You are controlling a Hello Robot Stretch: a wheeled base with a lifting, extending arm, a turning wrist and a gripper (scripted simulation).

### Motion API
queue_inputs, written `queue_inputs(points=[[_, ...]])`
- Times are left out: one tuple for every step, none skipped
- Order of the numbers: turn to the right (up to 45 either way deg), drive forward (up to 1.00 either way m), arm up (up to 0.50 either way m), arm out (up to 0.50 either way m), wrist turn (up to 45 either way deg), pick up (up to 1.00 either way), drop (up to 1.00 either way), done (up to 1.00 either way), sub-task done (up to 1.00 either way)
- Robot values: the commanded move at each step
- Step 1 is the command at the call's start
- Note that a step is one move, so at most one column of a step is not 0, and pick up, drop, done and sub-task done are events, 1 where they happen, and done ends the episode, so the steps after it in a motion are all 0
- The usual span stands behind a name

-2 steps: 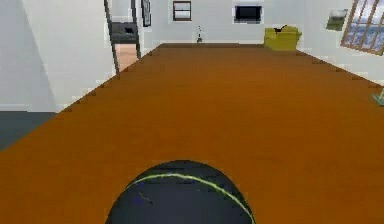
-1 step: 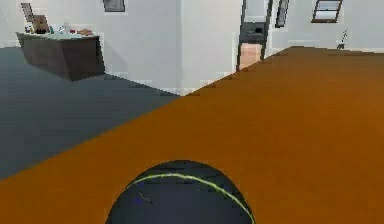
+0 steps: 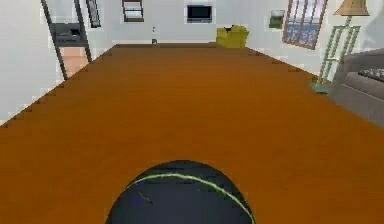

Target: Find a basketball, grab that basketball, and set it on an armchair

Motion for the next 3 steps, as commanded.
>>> queue_inputs(points=[[45.0, 0.00, 0.00, 0.00, 0.0, 0.00, 0.00, 0.00, 0.00], [45.0, 0.00, 0.00, 0.00, 0.0, 0.00, 0.00, 0.00, 0.00], [27.0, 0.00, 0.00, 0.00, 0.0, 0.00, 0.00, 0.00, 0.00]])
